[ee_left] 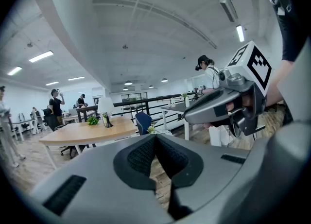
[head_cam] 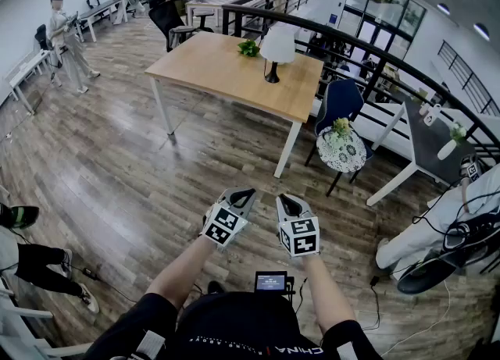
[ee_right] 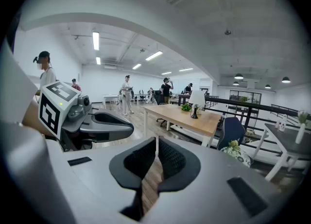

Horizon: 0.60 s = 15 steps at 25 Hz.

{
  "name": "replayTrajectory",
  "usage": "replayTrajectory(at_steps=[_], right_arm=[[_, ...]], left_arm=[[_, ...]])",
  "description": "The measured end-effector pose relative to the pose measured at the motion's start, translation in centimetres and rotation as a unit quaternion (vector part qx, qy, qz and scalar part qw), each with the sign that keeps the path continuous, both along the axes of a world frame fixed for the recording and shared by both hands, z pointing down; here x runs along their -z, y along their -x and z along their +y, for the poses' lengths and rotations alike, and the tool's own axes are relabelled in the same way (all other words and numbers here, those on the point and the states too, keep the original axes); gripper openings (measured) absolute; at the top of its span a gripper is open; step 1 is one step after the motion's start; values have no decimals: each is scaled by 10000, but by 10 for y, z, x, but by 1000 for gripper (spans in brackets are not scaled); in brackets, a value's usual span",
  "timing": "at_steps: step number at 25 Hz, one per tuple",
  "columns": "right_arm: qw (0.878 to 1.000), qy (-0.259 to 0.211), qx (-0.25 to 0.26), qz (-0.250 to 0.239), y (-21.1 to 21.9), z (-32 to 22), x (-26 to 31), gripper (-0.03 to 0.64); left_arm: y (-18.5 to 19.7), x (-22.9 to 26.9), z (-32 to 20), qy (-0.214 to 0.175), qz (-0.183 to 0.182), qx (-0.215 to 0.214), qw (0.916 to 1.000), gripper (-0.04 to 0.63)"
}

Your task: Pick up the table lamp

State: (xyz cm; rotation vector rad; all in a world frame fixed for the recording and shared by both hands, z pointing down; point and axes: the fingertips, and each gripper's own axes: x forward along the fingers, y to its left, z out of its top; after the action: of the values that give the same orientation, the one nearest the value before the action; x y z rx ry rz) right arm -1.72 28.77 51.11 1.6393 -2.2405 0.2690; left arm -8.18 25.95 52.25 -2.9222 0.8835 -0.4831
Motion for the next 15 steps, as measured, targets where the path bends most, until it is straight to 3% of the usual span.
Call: replayTrajectory(at_steps=[6,15], right_arm=[[10000,46,-36,-20,-7,-1,-5,41],[9997,-80,-213,-112,-18,1,-7,41]], left_arm=[[4,-3,-8,96,65,289,9995,18],[-3,-6,-3,130,221,178,9995,18]])
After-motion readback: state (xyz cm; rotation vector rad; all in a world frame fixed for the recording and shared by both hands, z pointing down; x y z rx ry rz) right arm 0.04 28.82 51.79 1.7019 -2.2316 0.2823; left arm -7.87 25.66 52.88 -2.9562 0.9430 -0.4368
